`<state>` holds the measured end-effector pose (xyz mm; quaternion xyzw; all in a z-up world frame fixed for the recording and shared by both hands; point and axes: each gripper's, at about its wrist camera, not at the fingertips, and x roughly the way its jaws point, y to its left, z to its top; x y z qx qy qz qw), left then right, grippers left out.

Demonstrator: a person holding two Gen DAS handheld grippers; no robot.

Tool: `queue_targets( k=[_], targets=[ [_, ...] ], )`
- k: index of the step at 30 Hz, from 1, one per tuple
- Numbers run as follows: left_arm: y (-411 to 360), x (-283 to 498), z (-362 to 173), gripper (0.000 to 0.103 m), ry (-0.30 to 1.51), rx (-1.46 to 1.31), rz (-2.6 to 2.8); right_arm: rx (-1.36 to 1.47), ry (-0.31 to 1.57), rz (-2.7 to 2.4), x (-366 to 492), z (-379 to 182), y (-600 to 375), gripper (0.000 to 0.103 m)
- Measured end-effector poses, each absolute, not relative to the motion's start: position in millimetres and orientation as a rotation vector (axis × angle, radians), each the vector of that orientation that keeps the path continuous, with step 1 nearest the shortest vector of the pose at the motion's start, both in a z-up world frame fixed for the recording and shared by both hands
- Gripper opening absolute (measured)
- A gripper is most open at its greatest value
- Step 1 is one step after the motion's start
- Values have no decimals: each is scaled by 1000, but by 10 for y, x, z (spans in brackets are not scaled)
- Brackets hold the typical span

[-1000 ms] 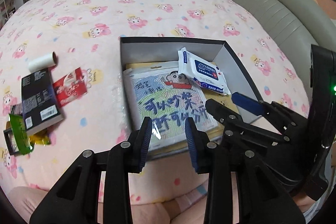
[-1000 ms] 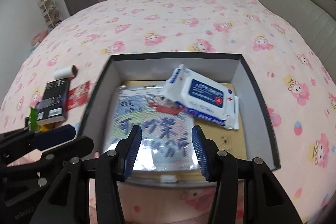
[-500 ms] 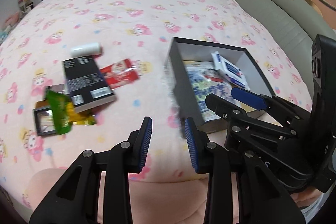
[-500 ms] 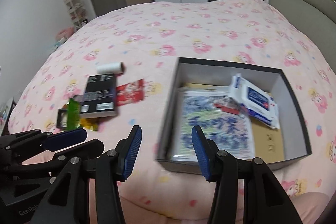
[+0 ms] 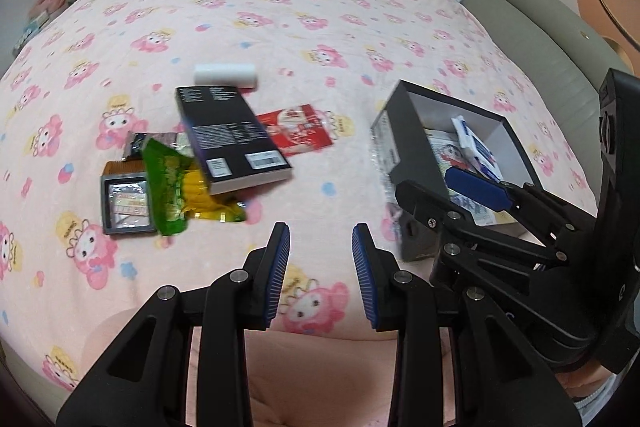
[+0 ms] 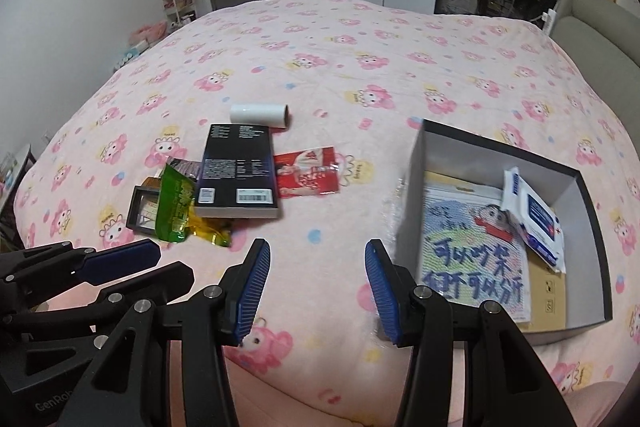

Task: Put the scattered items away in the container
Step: 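Move the left tool back toward the scattered items on the bedspread, then grasp the green corn-shaped snack bag with the left gripper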

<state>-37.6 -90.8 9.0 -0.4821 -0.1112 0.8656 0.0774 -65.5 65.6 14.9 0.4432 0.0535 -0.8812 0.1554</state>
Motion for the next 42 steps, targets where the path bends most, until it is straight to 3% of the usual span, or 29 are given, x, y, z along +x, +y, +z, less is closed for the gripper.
queue_targets(
  k=[14,22,26,36,42],
  targets=[
    [-2195,-588,-421,33,-837,-1629,2618,1368,132,-2326,-1114,-230,-120,46],
    [-2705,-760,-677,33,-914,-1699,2621,1428,184,-2188,-1248,-526,-607,46],
    [-2822,-845,-866,33,-1042,-1683,2509,1454,206,-2129,-1276,-700,-810,45],
    [-2535,-1426,-1136,33,-974,-1774,2415,1608,140,-2177,-1363,-1077,-446,45],
    [-2617,-1464,-1318,20,-1083,-1843,2421,1643,123,-2160,-1525,-1185,-398,46]
  ],
)
